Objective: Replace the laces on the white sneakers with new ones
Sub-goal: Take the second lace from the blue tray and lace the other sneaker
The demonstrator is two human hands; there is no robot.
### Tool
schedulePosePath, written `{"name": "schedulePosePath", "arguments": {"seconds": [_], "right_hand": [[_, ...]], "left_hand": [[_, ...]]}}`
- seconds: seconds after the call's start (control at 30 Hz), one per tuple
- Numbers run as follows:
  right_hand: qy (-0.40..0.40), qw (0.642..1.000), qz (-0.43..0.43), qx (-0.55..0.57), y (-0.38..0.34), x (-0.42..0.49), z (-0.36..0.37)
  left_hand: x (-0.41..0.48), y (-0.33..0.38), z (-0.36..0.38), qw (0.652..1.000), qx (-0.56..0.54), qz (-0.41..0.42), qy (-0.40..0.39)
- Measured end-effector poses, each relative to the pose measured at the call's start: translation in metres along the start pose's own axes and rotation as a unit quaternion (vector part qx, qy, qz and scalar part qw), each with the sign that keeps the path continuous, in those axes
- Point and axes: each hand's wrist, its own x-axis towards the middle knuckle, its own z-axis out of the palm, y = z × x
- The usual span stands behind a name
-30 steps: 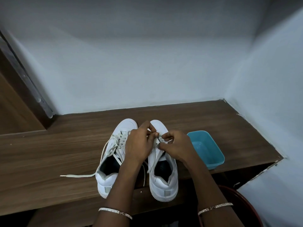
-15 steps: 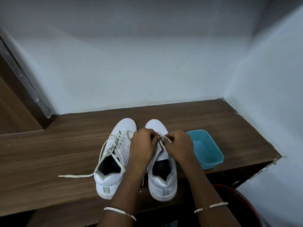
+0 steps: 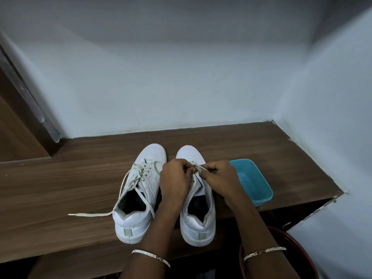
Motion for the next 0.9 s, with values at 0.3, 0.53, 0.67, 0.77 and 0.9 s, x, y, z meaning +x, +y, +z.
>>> {"name": "schedulePosePath", "arguments": {"seconds": [0.3,0.53,0.67,0.77,0.9], "right_hand": [[-0.031,0.999,-0.001,0.027,0.001,0.0,-0.002],[-0.02,0.993,0.05,0.104,-0.001,0.003,-0.001],[0.036,0.995,0.03,0.087,0.005,0.008,0.009],[0.038,0.995,0.016,0.093,0.005,0.01,0.012],[0.055,0.996,0.006,0.072,0.002,0.011,0.018]], "left_hand": [[-0.006,0.009,0.002,0.995,0.087,0.001,0.039],[0.001,0.003,-0.005,1.0,0.023,-0.011,0.005],[0.002,0.001,-0.01,1.0,0.015,0.001,0.005],[0.004,-0.001,-0.014,0.999,0.03,0.017,-0.017],[0.004,-0.006,-0.014,0.999,0.031,0.031,-0.014]]}}
